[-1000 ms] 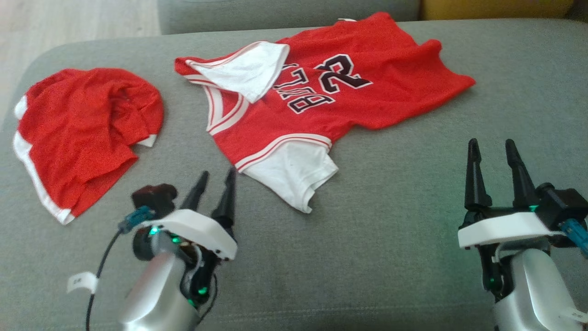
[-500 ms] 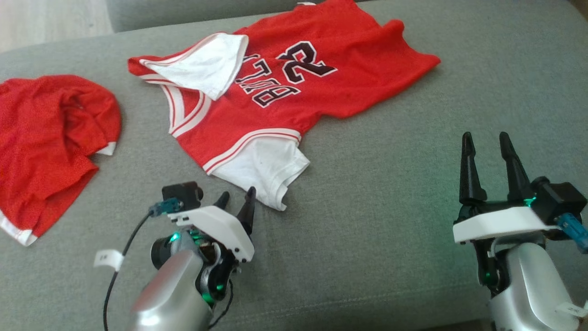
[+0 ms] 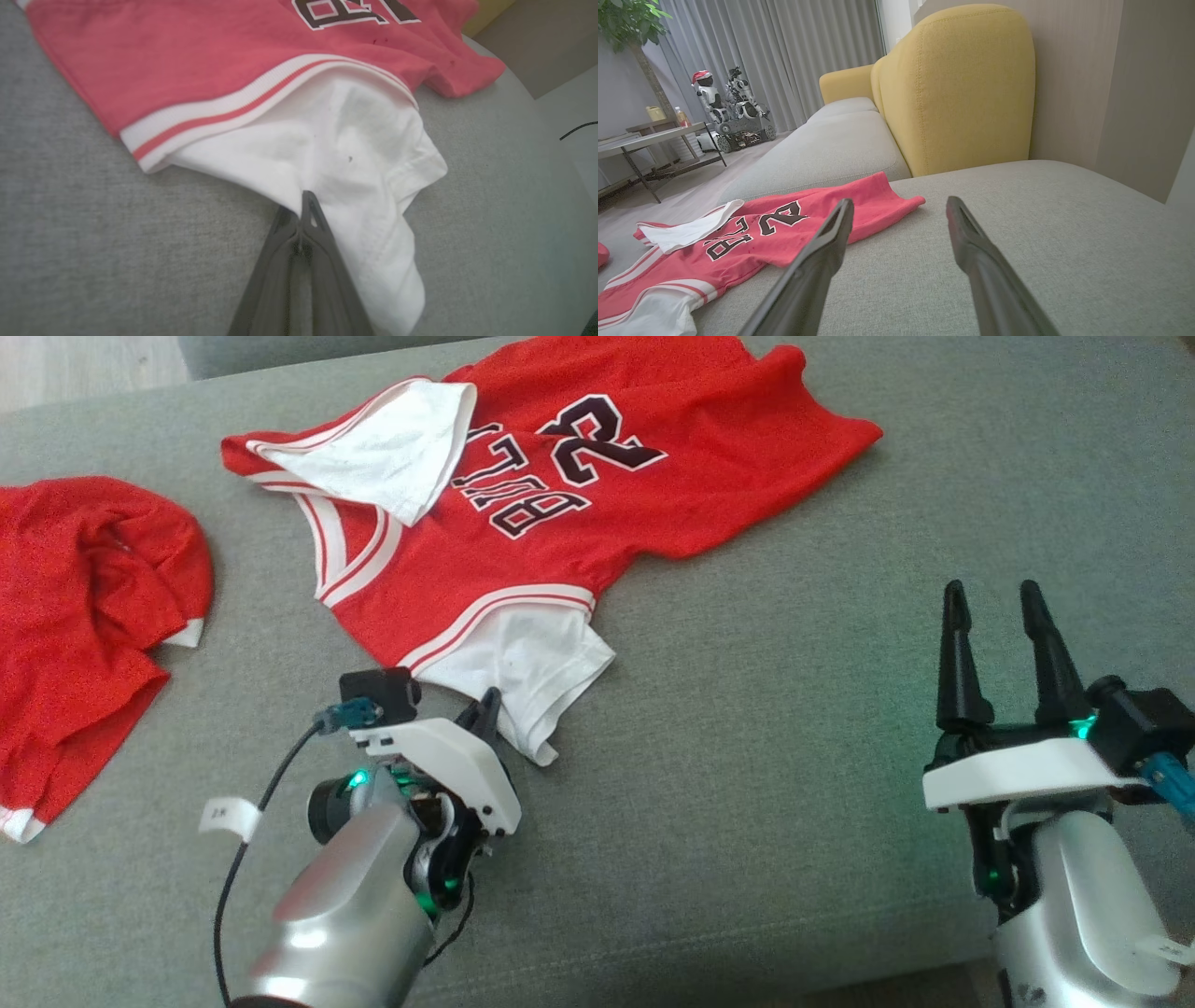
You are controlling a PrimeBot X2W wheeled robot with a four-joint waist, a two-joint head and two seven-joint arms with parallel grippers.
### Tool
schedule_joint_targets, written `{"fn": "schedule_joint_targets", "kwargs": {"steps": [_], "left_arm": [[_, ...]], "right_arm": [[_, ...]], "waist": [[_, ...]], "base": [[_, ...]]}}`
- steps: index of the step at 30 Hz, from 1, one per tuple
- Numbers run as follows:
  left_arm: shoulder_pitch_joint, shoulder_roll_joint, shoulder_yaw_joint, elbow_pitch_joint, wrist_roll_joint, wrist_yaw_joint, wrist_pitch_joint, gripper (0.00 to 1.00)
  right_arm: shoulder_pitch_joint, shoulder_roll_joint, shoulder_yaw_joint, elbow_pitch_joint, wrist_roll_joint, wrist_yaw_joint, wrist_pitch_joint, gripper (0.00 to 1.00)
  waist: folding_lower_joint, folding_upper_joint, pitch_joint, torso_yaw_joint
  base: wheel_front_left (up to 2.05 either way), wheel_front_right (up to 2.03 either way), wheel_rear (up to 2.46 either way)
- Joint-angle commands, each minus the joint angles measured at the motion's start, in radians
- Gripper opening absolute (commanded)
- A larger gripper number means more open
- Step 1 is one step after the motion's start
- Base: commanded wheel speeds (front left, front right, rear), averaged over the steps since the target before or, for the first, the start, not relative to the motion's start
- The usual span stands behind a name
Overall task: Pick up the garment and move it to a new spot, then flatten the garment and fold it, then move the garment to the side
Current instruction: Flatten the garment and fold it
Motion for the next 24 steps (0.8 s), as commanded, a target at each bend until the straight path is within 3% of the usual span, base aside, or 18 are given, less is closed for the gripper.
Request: {"fn": "schedule_joint_targets", "kwargs": {"steps": [1,9,16,24], "left_arm": [[-0.036,0.011,0.018,-0.008,0.001,-0.003,-0.031,0.00],[-0.056,0.050,0.065,-0.019,0.042,0.031,-0.162,0.00],[0.021,0.121,0.164,-0.194,0.143,0.076,-0.173,0.00],[0.122,0.129,0.194,-0.287,0.203,0.074,-0.173,0.00]], "right_arm": [[-0.034,-0.002,0.012,-0.035,0.005,-0.001,-0.011,1.00],[-0.029,-0.002,-0.018,-0.008,-0.004,-0.001,-0.011,1.00],[-0.016,-0.002,-0.034,0.027,-0.013,-0.001,-0.011,1.00],[-0.006,-0.002,-0.058,0.090,-0.013,-0.001,-0.011,1.00]], "waist": [[0.0000,0.0000,-0.001,0.007],[0.0000,0.0000,-0.038,0.058],[0.0000,0.0000,-0.086,0.110],[0.0000,0.0000,-0.107,0.146]], "base": [[0.00,0.00,0.00],[0.00,0.00,0.00],[0.00,0.00,0.00],[0.00,0.00,0.00]]}}
